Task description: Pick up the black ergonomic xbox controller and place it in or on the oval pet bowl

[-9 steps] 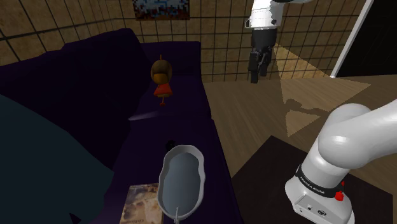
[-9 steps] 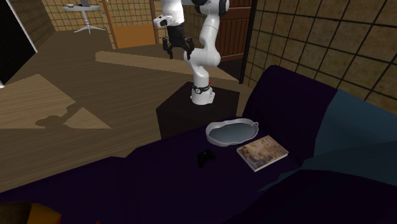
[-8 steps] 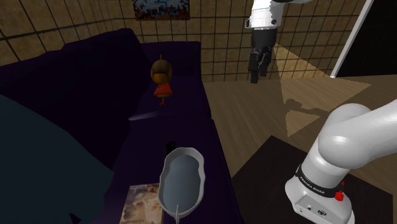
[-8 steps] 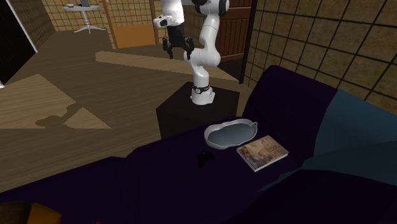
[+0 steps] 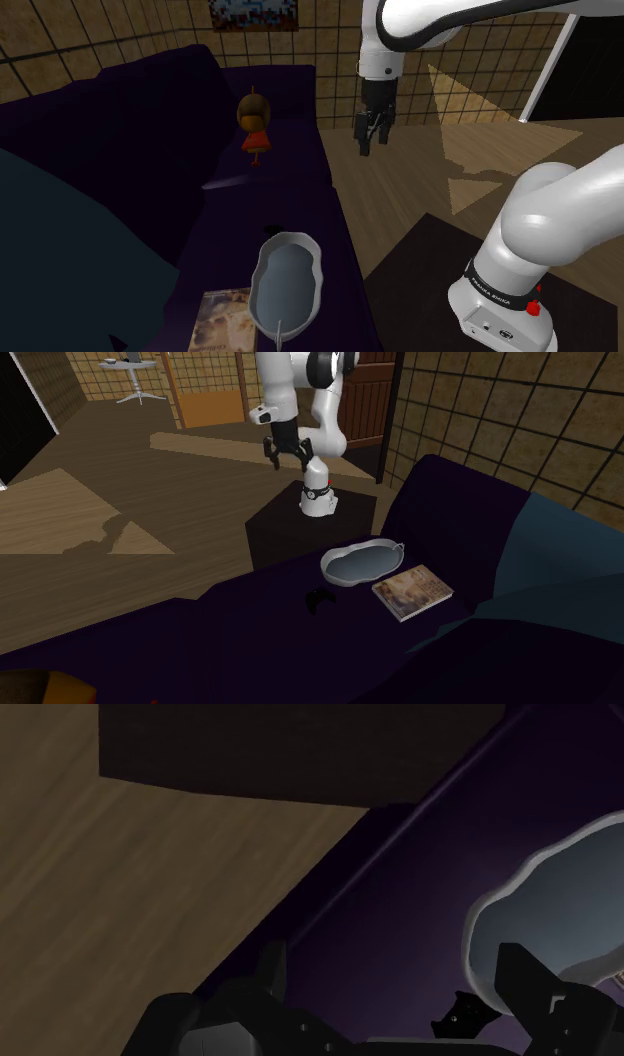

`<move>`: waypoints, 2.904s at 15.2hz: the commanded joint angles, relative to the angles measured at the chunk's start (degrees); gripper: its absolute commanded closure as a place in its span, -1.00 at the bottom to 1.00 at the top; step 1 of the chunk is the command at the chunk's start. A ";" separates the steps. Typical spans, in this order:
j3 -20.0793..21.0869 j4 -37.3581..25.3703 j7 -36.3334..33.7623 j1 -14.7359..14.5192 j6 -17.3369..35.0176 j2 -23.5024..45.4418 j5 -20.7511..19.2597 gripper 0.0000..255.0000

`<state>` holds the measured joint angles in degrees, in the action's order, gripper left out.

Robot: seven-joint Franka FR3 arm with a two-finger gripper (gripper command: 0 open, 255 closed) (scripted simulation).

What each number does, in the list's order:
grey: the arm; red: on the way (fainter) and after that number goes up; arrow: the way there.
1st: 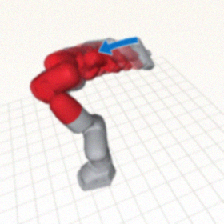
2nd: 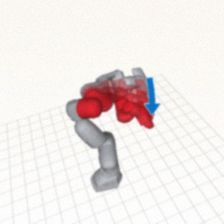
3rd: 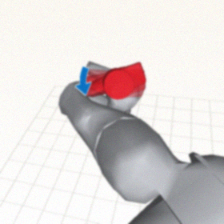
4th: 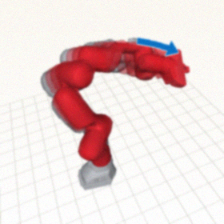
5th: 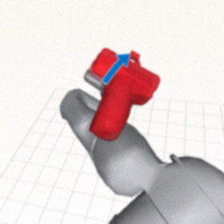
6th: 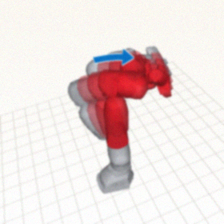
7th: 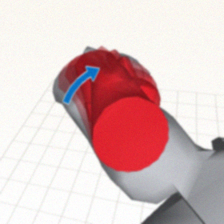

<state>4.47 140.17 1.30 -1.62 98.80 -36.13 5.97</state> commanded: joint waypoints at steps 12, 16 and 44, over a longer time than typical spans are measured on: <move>8.22 -2.27 -11.48 -1.81 24.18 23.05 3.45 -1.00; 10.01 -5.89 -15.52 -2.20 30.17 31.73 2.27 -1.00; 9.18 -24.36 -29.09 -7.64 45.31 63.04 -6.86 -1.00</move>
<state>13.65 115.81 -27.80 -9.26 144.11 26.91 -0.89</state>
